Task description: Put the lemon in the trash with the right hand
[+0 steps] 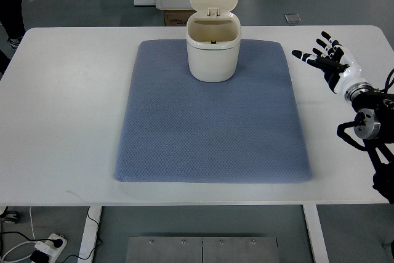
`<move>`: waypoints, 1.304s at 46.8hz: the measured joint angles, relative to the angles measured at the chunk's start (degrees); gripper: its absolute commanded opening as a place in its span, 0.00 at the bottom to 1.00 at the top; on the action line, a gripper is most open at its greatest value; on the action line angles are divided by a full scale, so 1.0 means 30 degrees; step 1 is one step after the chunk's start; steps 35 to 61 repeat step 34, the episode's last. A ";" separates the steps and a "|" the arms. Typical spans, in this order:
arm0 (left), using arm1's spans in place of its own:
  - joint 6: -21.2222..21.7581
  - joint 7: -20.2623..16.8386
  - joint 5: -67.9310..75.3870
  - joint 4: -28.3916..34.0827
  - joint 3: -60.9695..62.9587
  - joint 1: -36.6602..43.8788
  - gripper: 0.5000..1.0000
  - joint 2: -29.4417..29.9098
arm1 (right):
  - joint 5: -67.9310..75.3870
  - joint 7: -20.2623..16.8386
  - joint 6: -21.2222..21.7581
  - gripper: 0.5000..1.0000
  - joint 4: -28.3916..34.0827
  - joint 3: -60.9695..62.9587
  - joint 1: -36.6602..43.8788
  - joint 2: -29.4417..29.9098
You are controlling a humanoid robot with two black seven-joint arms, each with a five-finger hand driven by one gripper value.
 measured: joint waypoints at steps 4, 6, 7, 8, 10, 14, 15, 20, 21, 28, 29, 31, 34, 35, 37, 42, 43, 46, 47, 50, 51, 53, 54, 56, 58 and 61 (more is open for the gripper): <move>0.0002 0.0001 -0.0002 0.0001 0.0000 -0.0001 1.00 0.0000 | 0.0309 -0.0001 -0.0005 1.00 -0.0253 0.0157 -0.0194 0.0450; 0.0002 0.0000 -0.0001 -0.0002 0.0001 -0.0002 1.00 -0.0001 | 0.0604 0.0006 0.0010 1.00 -0.0268 0.0331 -0.0211 0.0733; 0.0003 0.0001 -0.0004 0.0001 0.0003 0.0002 1.00 0.0000 | 0.0759 0.0051 0.0011 1.00 -0.0277 0.0458 -0.0222 0.0823; 0.0003 0.0001 -0.0005 0.0000 0.0002 0.0003 1.00 0.0000 | 0.0895 0.0116 0.0008 1.00 -0.0305 0.0576 -0.0232 0.0891; 0.0001 0.0000 -0.0003 -0.0001 0.0001 -0.0005 1.00 0.0000 | 0.1446 0.0453 0.0013 1.00 -0.0354 0.0996 -0.0241 0.1090; 0.0002 0.0000 -0.0005 0.0000 0.0002 0.0002 1.00 0.0000 | 0.2869 0.1383 0.0029 1.00 -0.0455 0.1699 -0.0243 0.1493; 0.0001 -0.0001 -0.0004 -0.0002 0.0001 -0.0006 1.00 0.0000 | 0.3208 0.1566 0.0032 1.00 -0.0466 0.1767 -0.0242 0.1549; -0.0001 0.0000 -0.0005 -0.0001 0.0002 0.0003 1.00 0.0000 | 0.4417 0.2132 0.0092 1.00 -0.0553 0.1893 -0.0243 0.1670; -0.0001 0.0000 -0.0005 -0.0001 0.0000 0.0002 1.00 0.0000 | 0.4655 0.2256 0.0133 1.00 -0.0556 0.1946 -0.0243 0.1687; -0.0004 0.0000 -0.0005 -0.0001 0.0001 0.0001 1.00 0.0000 | 0.5058 0.2903 0.0471 1.00 -0.0556 0.2147 -0.0266 0.2039; -0.0004 0.0000 -0.0005 -0.0001 0.0000 -0.0003 1.00 0.0000 | 0.5062 0.3060 0.0517 1.00 -0.0556 0.2177 -0.0285 0.2075; -0.0004 0.0000 -0.0005 -0.0001 0.0002 0.0001 1.00 0.0000 | 0.5061 0.3249 0.0561 1.00 -0.0556 0.2287 -0.0344 0.2142; -0.0005 0.0000 -0.0005 0.0000 0.0002 0.0001 1.00 0.0000 | 0.5057 0.3358 0.0577 1.00 -0.0556 0.2545 -0.0533 0.2403; -0.0005 0.0000 -0.0005 0.0000 0.0002 0.0001 1.00 0.0000 | 0.5057 0.3358 0.0577 1.00 -0.0556 0.2545 -0.0533 0.2403; -0.0005 0.0000 -0.0005 0.0000 0.0002 0.0001 1.00 0.0000 | 0.5057 0.3358 0.0577 1.00 -0.0556 0.2545 -0.0533 0.2403; -0.0005 0.0000 -0.0005 0.0000 0.0002 0.0001 1.00 0.0000 | 0.5057 0.3358 0.0577 1.00 -0.0556 0.2545 -0.0533 0.2403; -0.0005 0.0000 -0.0005 0.0000 0.0002 0.0001 1.00 0.0000 | 0.5057 0.3358 0.0577 1.00 -0.0556 0.2545 -0.0533 0.2403; -0.0005 0.0000 -0.0005 0.0000 0.0002 0.0001 1.00 0.0000 | 0.5057 0.3358 0.0577 1.00 -0.0556 0.2545 -0.0533 0.2403; -0.0005 0.0000 -0.0005 0.0000 0.0002 0.0001 1.00 0.0000 | 0.5057 0.3358 0.0577 1.00 -0.0556 0.2545 -0.0533 0.2403; -0.0005 0.0000 -0.0005 0.0000 0.0002 0.0001 1.00 0.0000 | 0.5057 0.3358 0.0577 1.00 -0.0556 0.2545 -0.0533 0.2403; -0.0005 0.0000 -0.0005 0.0000 0.0002 0.0001 1.00 0.0000 | 0.5057 0.3358 0.0577 1.00 -0.0556 0.2545 -0.0533 0.2403; -0.0005 0.0000 -0.0005 0.0000 0.0002 0.0001 1.00 0.0000 | 0.5057 0.3358 0.0577 1.00 -0.0556 0.2545 -0.0533 0.2403; -0.0005 0.0000 -0.0005 0.0000 0.0002 0.0001 1.00 0.0000 | 0.5057 0.3358 0.0577 1.00 -0.0556 0.2545 -0.0533 0.2403; -0.0005 0.0000 -0.0005 0.0000 0.0002 0.0001 1.00 0.0000 | 0.5057 0.3358 0.0577 1.00 -0.0556 0.2545 -0.0533 0.2403; -0.0005 0.0000 -0.0005 0.0000 0.0002 0.0001 1.00 0.0000 | 0.5057 0.3358 0.0577 1.00 -0.0556 0.2545 -0.0533 0.2403; -0.0005 0.0000 -0.0005 0.0000 0.0002 0.0001 1.00 0.0000 | 0.5057 0.3358 0.0577 1.00 -0.0556 0.2545 -0.0533 0.2403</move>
